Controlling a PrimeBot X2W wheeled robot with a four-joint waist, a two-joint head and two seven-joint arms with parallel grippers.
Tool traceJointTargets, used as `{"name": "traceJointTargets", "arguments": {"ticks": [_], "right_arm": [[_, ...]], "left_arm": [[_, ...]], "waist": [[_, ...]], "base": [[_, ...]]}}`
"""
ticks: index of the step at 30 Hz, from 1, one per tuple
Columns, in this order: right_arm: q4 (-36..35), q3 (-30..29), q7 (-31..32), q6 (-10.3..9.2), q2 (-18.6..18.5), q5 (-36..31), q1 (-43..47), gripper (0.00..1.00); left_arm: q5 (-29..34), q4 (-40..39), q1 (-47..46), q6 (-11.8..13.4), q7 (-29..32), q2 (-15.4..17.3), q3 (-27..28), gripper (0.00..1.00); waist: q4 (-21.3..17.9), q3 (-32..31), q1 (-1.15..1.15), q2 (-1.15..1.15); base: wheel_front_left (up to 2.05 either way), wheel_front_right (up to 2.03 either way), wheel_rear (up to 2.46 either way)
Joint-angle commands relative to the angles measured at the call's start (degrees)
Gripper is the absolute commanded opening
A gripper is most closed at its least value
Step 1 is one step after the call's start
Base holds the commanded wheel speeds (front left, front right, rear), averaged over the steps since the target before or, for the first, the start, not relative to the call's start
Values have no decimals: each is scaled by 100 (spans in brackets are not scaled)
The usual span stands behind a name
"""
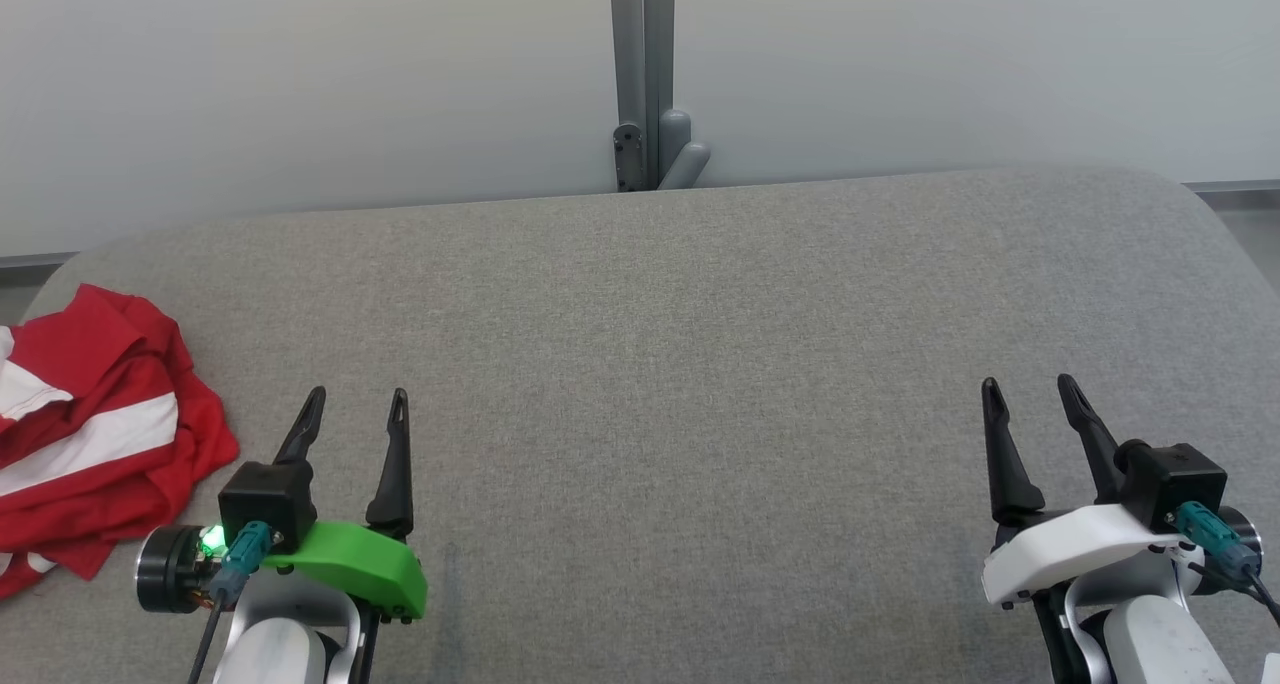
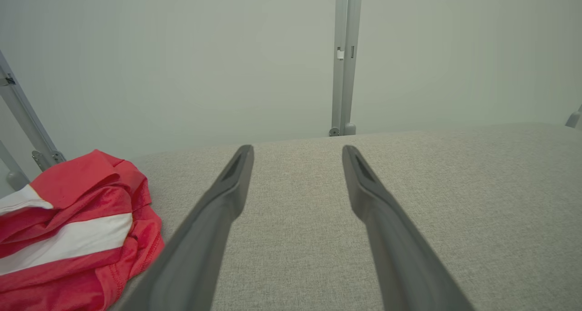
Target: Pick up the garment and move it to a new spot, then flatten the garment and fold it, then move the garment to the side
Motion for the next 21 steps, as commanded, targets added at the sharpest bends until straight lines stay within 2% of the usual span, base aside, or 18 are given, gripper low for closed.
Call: {"name": "traceJointTargets", "arguments": {"ticks": [1,14,21], "right_arm": [[11,-12,-52,2,-4,27,54,100],[27,-1,-60,2,1,29,76,100],[-107,-10,-83,2,-38,-82,41,100]], "left_arm": [[-40,19,26,31,-12,41,-6,100],[-135,58,1,50,-11,52,-46,100],[-227,7,-90,126,-84,71,34,100]], "waist": [[0,1,0,0],[20,-2,0,0],[281,18,0,0]], "base": [[0,0,0],[0,0,0],[0,0,0]]}}
